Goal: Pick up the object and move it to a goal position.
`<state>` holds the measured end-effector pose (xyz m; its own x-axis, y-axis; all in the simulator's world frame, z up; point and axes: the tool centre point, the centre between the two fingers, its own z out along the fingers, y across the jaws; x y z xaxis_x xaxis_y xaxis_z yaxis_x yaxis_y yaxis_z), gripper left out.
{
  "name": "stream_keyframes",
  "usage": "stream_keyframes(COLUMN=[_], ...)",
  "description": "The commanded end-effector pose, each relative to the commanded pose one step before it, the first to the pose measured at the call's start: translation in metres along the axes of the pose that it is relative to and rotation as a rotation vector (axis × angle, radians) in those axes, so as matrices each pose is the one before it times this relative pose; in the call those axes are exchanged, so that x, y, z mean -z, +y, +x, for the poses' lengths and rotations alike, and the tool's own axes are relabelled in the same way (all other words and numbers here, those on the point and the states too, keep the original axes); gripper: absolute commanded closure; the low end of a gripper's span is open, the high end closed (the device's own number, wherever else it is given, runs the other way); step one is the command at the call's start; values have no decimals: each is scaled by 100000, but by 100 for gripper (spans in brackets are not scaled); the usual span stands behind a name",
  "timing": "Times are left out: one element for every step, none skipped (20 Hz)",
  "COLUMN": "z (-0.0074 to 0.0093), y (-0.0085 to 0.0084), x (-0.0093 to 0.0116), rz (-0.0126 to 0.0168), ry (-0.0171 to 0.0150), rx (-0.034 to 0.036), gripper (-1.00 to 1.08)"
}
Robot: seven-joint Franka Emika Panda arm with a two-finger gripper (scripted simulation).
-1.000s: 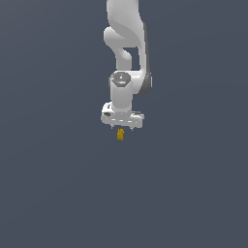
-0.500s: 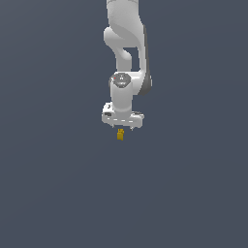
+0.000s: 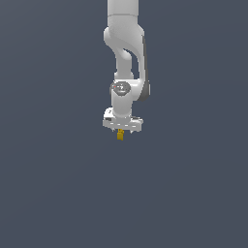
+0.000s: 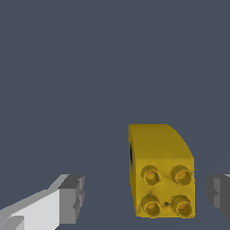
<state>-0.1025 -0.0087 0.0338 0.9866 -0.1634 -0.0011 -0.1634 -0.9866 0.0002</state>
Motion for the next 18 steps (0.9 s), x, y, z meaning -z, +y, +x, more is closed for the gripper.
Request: stream_keyframes(z=[22,8,8,5,2,0,0,0,0,0,0,0,0,0,0,-28,11,33], y=[4,-4,-3,-2,-1,0,0,0,0,0,0,0,0,0,0,-2,-5,-15], x=[-773,-184,-130,-77,-26,0,0,0,0,0,0,0,0,0,0,48,26,78], rz=[13,0,0,0,0,0,0,0,0,0,0,0,0,0,0,0,0,0], ry=[103,0,0,0,0,0,0,0,0,0,0,0,0,0,0,0,0,0], rx=[-37,0,0,0,0,0,0,0,0,0,0,0,0,0,0,0,0,0], gripper=[-92,-92,-92,-92,-92,108,108,108,108,108,108,108,108,108,108,108,108,108])
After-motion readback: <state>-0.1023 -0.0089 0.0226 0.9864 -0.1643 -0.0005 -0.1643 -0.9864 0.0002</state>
